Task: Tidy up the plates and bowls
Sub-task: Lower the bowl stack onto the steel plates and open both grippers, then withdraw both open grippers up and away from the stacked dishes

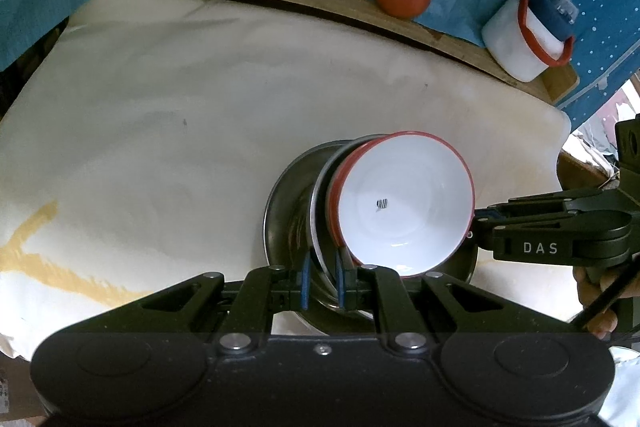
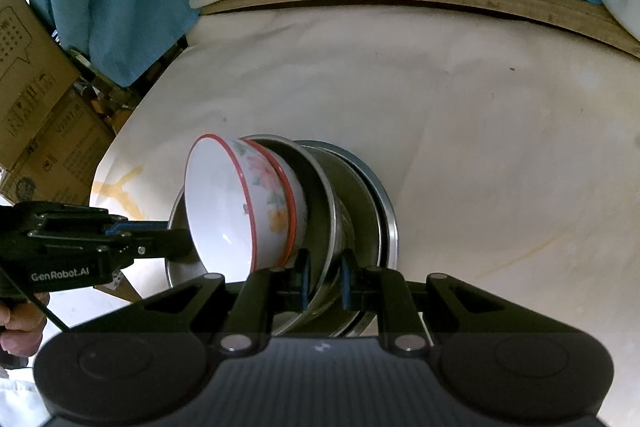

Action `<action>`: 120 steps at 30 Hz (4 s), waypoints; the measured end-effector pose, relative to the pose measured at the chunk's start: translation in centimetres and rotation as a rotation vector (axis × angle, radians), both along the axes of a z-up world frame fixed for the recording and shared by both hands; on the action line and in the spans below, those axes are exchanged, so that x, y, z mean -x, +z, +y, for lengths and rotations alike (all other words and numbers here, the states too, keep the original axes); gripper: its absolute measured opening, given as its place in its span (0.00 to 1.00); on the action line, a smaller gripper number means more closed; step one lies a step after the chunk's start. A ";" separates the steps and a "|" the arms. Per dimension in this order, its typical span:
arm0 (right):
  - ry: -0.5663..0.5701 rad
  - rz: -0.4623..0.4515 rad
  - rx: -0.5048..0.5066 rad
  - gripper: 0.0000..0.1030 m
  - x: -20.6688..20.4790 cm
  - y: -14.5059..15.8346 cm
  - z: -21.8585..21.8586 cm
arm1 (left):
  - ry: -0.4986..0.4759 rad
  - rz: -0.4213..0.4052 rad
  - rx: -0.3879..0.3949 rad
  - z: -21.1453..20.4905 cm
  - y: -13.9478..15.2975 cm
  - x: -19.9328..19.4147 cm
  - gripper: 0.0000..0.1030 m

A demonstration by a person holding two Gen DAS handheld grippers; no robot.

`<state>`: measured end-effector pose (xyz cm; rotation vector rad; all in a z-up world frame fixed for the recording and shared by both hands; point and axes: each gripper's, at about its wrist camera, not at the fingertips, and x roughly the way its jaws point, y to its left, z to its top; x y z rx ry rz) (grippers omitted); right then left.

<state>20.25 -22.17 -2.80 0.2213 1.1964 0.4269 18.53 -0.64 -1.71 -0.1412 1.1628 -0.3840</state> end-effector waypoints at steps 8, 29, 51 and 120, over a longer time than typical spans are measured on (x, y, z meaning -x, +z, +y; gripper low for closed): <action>-0.003 0.013 0.001 0.17 -0.1 -0.2 0.1 | 0.000 0.008 -0.002 -0.1 -0.3 -0.2 0.12; -0.009 0.024 0.016 0.17 -0.3 -0.7 0.5 | 0.009 0.012 -0.007 -0.3 -0.8 -0.3 0.07; -0.014 0.004 0.036 0.19 0.0 -0.2 0.2 | 0.017 -0.016 -0.064 -0.5 -0.4 -0.2 0.30; -0.044 -0.212 0.041 0.99 2.6 1.7 -4.1 | 0.292 -0.173 -0.180 -1.0 1.4 3.0 0.97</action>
